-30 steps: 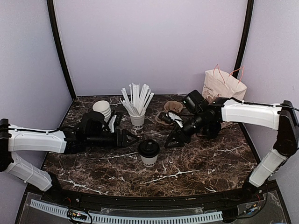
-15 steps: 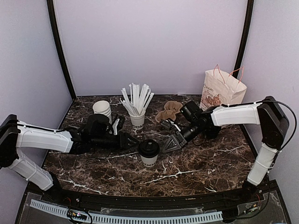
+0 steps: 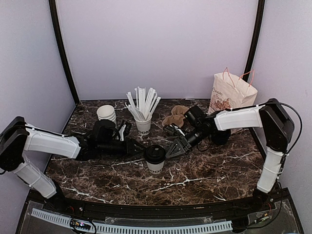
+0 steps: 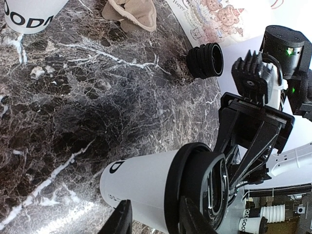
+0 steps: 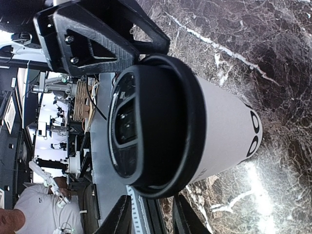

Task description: Pack the takeout coffee

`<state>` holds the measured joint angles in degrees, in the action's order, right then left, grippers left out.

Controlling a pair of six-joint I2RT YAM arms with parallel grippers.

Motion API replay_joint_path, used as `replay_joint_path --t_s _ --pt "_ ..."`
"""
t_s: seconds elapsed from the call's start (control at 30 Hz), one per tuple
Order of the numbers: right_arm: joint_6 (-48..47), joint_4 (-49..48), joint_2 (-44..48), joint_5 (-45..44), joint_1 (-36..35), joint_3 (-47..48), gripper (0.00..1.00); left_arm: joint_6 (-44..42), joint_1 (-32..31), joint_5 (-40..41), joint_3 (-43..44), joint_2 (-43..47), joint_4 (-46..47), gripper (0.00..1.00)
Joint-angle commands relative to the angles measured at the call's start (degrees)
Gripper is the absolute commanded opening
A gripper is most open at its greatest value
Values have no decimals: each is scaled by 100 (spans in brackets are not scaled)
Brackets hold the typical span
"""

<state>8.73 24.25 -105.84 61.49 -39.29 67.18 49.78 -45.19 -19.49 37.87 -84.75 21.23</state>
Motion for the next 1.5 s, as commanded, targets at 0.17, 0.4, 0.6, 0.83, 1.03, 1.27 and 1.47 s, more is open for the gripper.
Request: replay_joint_path --t_s 0.17,0.4,0.6,0.83,1.03,1.27,1.47 --pt "153 -232 -166 185 -24 189 42 77 -7 -260 -170 38 87 33" --pt "121 -99 -165 -12 -141 282 51 186 -12 -326 -215 125 126 32" --pt "-142 132 -169 -285 -270 322 54 199 -16 -282 -248 198 101 31" --pt "-287 234 -243 -448 -310 356 56 224 -16 -267 -286 220 100 30" --pt "-321 247 -308 -896 -377 400 59 251 -49 -221 -335 283 96 29" --pt "-279 281 -493 -1315 -382 476 59 313 -135 -141 -451 337 74 29" --pt "-433 477 -691 -2499 -378 473 58 409 -165 -31 -726 372 -97 25"
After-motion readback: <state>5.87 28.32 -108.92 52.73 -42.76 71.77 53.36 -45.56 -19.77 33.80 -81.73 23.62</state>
